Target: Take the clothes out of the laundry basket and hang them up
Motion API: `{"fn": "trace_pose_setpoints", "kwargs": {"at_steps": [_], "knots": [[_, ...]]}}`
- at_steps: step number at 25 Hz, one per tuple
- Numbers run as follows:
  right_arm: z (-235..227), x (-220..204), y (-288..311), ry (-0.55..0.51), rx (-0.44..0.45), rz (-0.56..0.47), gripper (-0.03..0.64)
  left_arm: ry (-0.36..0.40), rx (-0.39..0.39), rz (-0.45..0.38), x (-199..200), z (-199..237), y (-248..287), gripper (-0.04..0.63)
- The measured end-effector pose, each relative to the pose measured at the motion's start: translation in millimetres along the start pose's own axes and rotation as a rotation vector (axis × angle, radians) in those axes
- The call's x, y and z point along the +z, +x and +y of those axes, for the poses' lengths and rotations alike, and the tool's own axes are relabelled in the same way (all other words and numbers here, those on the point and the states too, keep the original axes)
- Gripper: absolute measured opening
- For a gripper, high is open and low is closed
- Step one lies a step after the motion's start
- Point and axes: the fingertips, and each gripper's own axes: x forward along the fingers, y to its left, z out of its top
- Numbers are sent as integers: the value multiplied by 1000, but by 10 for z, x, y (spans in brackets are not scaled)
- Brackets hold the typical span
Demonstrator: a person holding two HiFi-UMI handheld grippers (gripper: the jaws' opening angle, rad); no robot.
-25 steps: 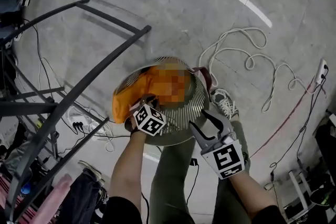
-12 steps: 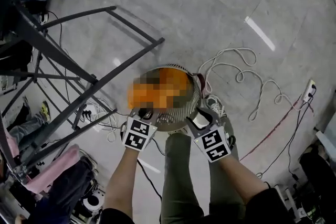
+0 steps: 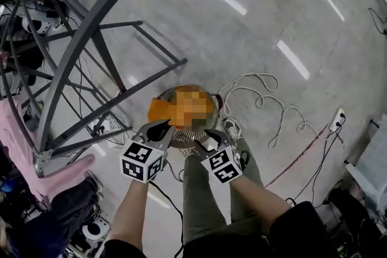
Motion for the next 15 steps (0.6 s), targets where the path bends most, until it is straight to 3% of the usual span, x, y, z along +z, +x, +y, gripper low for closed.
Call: {"fn": "trace_pose_setpoints", "kwargs": {"at_steps": [8, 15], "knots": [[225, 542, -344, -90, 81, -3, 183, -93, 30, -198, 856, -312, -621, 28], [143, 962, -618, -174, 34, -69, 189, -145, 107, -404, 1529, -513, -1083, 28]]}}
